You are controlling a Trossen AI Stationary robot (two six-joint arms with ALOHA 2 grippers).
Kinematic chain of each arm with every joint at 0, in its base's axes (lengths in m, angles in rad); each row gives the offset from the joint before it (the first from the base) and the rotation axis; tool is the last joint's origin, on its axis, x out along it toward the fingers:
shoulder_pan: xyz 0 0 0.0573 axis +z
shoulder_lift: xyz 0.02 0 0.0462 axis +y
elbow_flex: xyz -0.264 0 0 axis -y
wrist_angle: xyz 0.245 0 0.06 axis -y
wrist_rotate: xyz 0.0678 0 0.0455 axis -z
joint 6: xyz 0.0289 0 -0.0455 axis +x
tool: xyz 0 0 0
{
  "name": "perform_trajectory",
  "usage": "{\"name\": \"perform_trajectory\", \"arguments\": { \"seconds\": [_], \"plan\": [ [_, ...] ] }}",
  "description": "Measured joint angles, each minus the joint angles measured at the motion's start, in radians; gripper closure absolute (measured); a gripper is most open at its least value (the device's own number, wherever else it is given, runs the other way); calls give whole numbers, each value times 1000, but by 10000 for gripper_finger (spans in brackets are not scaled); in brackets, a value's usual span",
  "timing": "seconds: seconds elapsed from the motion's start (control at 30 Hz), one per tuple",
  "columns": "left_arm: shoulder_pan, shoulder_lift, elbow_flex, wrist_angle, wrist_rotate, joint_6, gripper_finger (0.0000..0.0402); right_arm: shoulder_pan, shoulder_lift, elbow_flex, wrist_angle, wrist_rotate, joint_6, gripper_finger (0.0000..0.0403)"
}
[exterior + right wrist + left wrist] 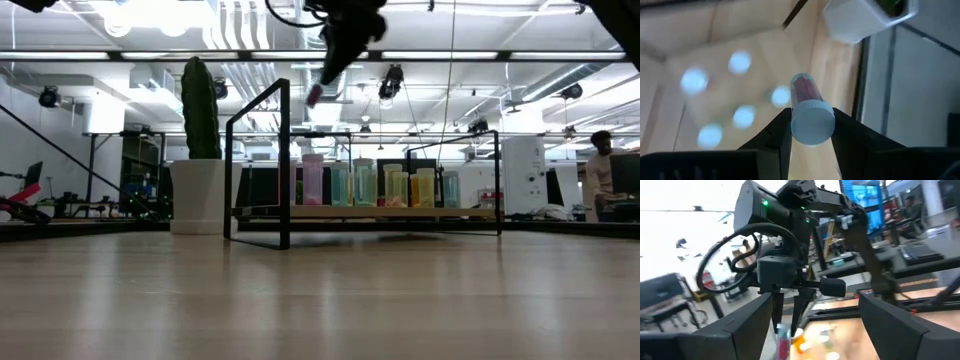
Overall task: Pick and place medicine bottles onto shelf by color
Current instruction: Put the blue pill bottle on the shelf aligned with the other blue pill bottle
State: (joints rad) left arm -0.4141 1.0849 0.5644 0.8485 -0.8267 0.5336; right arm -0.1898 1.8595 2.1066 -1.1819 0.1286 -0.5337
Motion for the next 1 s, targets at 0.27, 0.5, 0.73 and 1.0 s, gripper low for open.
{"name": "perform_trajectory", "arguments": {
  "seconds": [0.27, 0.5, 0.73, 1.0],
  "plan": [
    [-2, -83, -9, -25, -65, 109, 121, -26, 108, 116, 10, -4, 137, 298],
    [-3, -112, -11, -83, -94, 131, 121, -78, 235, 215, -221, 8, -111, 298],
    [-3, -115, -8, -79, -95, 178, 121, -124, 183, 232, -251, 136, -55, 298],
    [-2, -124, -8, -71, -95, 218, 121, -253, 99, 226, -396, 4, 269, 298]
  ]
}}
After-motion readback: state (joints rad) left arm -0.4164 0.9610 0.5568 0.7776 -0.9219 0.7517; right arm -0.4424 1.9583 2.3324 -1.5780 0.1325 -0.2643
